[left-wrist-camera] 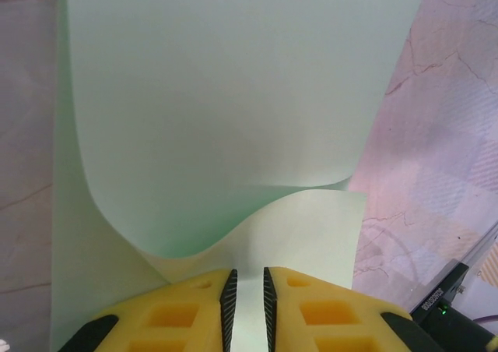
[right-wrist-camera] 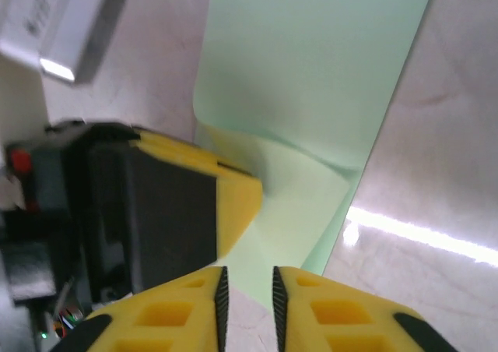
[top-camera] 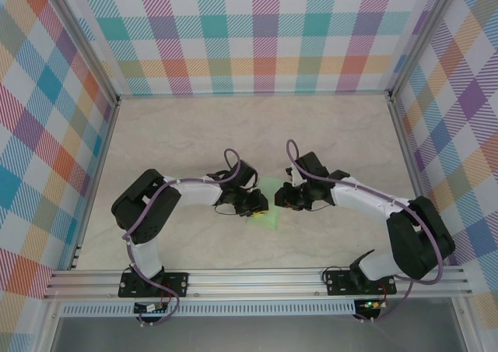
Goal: Fold a paper plane with a square sheet of paper (pick it up from the middle)
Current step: Fold the triangle a second time at the center of the table.
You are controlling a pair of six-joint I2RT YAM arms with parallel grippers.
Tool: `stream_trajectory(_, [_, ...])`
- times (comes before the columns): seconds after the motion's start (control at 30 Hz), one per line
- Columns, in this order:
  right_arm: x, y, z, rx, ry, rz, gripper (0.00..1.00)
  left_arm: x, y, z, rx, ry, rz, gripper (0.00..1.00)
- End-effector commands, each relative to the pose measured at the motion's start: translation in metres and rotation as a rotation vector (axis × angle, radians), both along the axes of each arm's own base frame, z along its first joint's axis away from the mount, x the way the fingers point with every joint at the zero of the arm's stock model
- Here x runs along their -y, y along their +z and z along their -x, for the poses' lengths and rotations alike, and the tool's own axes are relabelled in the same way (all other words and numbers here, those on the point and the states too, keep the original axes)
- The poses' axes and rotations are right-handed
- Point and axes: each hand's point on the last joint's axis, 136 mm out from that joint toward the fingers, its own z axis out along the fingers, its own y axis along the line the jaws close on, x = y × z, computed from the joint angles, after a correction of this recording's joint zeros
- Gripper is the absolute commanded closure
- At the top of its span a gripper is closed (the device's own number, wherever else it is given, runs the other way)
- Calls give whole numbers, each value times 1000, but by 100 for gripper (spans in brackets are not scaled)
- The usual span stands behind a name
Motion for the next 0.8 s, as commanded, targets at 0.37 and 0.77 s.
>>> stream_trajectory(0.37, [-26,-27,40,-118,45,61,88,-33,-47,23,-101,50,-182,83])
stream_trajectory(0.77, [-22,-42,41,-145,40,136,88,-35,-49,25,-107,55,-185,83])
